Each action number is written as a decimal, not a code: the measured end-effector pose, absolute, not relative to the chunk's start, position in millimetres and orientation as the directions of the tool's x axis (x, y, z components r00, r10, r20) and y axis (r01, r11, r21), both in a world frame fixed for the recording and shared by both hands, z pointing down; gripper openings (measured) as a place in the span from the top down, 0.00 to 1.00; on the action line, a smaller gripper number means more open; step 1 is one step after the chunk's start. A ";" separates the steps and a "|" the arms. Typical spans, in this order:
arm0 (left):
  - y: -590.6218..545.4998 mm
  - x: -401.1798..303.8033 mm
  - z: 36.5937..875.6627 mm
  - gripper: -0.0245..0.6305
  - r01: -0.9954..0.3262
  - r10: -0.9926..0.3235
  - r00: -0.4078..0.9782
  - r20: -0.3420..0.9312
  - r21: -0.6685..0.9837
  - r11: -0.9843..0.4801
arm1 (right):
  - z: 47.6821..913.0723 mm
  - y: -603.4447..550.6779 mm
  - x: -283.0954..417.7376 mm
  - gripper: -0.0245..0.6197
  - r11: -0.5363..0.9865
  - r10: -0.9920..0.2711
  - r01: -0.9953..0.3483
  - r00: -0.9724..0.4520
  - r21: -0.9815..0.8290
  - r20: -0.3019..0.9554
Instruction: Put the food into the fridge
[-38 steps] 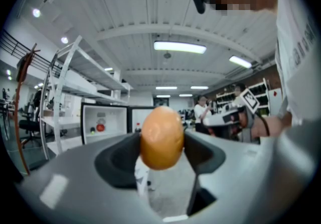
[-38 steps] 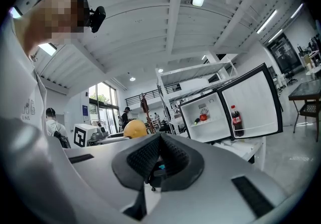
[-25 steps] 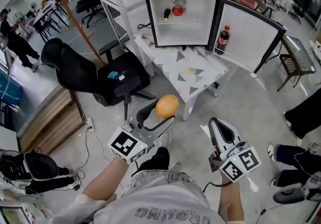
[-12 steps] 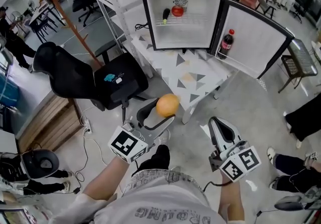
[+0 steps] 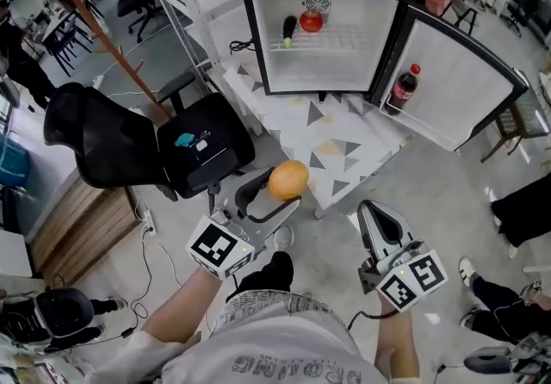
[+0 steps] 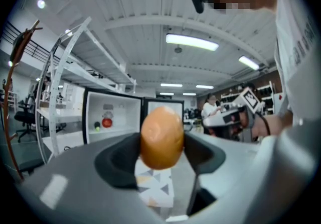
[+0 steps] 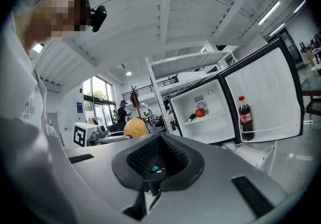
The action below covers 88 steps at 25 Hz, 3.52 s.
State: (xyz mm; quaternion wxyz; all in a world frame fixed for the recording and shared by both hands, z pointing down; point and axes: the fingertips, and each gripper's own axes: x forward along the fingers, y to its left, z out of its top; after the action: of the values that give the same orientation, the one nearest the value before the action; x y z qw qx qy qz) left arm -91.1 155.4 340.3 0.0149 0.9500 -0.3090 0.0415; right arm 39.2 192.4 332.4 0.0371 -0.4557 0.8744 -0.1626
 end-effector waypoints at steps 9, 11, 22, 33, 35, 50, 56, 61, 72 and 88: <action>78.1 -92.6 349.8 0.54 -0.560 -0.556 0.825 0.104 0.012 -0.828 | 343.8 117.3 33.3 0.96 0.502 -0.819 -0.800 -0.561 -0.328 0.116; 61.9 -93.4 349.9 0.54 -0.553 -0.549 0.829 0.110 0.011 -0.833 | 345.0 101.2 32.2 0.96 0.494 -0.822 -0.804 -0.556 -0.331 0.123; -20.3 -105.2 352.9 0.54 -0.514 -0.509 0.852 0.121 0.020 -0.857 | 345.2 25.1 22.1 0.96 0.447 -0.845 -0.831 -0.514 -0.332 0.146; -70.5 -114.0 355.7 0.54 -0.500 -0.493 0.861 0.126 0.027 -0.866 | 347.9 -23.4 10.3 0.96 0.431 -0.851 -0.837 -0.502 -0.336 0.158; -76.9 -114.6 356.5 0.54 -0.501 -0.494 0.860 0.129 0.028 -0.865 | 346.9 -29.8 9.7 0.96 0.431 -0.851 -0.838 -0.501 -0.336 0.157; -124.6 -80.9 360.0 0.54 -0.511 -0.505 0.851 0.145 0.005 -0.860 | 349.9 -78.1 32.2 0.96 0.448 -0.842 -0.822 -0.520 -0.351 0.142; -148.1 -53.3 358.8 0.54 -0.525 -0.524 0.835 0.167 -0.039 -0.850 | 349.2 -98.8 54.5 0.96 0.469 -0.835 -0.810 -0.536 -0.352 0.124; -164.4 -29.6 362.5 0.54 -0.539 -0.542 0.815 0.206 -0.074 -0.839 | 347.0 -115.2 74.8 0.96 0.490 -0.824 -0.793 -0.556 -0.361 0.104; -206.4 21.2 362.7 0.54 -0.536 -0.566 0.783 0.256 -0.185 -0.824 | 349.9 -139.4 106.3 0.96 0.537 -0.795 -0.749 -0.603 -0.388 0.064; -272.6 71.4 372.0 0.54 -0.427 -0.574 0.736 0.359 -0.411 -0.805 | 360.4 -163.9 126.4 0.96 0.556 -0.784 -0.722 -0.620 -0.412 0.028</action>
State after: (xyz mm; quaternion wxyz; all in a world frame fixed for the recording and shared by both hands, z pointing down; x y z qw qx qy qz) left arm 71.4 -272.6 372.0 -0.1522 0.9192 -0.2723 0.2404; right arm 126.4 -163.9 360.4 0.0796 -0.4288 0.8784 -0.1957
